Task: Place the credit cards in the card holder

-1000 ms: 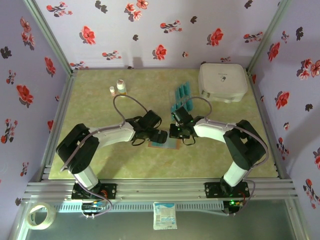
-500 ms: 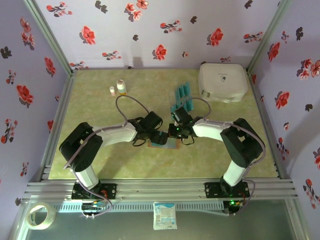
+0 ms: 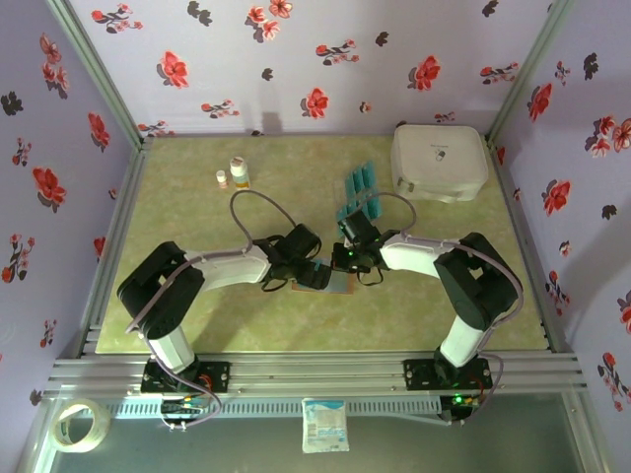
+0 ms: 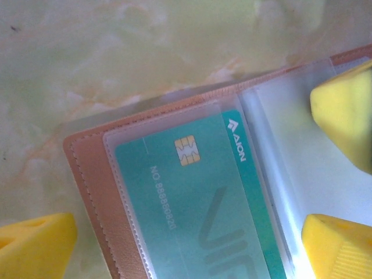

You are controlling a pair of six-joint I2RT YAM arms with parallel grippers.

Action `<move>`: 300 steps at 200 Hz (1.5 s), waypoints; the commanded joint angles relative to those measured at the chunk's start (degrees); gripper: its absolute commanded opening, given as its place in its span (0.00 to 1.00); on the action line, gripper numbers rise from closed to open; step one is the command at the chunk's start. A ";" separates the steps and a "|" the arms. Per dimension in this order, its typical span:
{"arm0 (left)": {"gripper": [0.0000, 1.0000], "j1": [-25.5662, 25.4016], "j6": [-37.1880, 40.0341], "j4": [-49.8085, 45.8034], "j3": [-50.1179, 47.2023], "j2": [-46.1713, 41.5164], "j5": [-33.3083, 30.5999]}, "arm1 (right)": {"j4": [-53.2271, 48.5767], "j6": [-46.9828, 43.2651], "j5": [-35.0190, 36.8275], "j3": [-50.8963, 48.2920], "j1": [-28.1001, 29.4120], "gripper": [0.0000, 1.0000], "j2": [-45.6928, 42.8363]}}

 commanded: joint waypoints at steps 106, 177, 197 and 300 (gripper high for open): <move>0.98 -2.87 2.00 4.36 -1.70 0.84 0.80 | 0.34 1.76 -1.46 0.37 0.83 0.06 0.96; 0.91 -2.90 1.48 3.81 -2.29 1.94 0.80 | -5.51 0.10 0.69 3.70 0.13 0.34 -6.69; 0.91 -2.94 1.47 3.87 -2.31 1.96 0.82 | -5.68 0.04 0.96 3.06 -0.31 0.35 -6.82; 0.91 -2.87 1.52 3.96 -2.31 2.05 0.83 | 0.46 2.85 -0.63 -2.62 -0.40 0.39 -2.80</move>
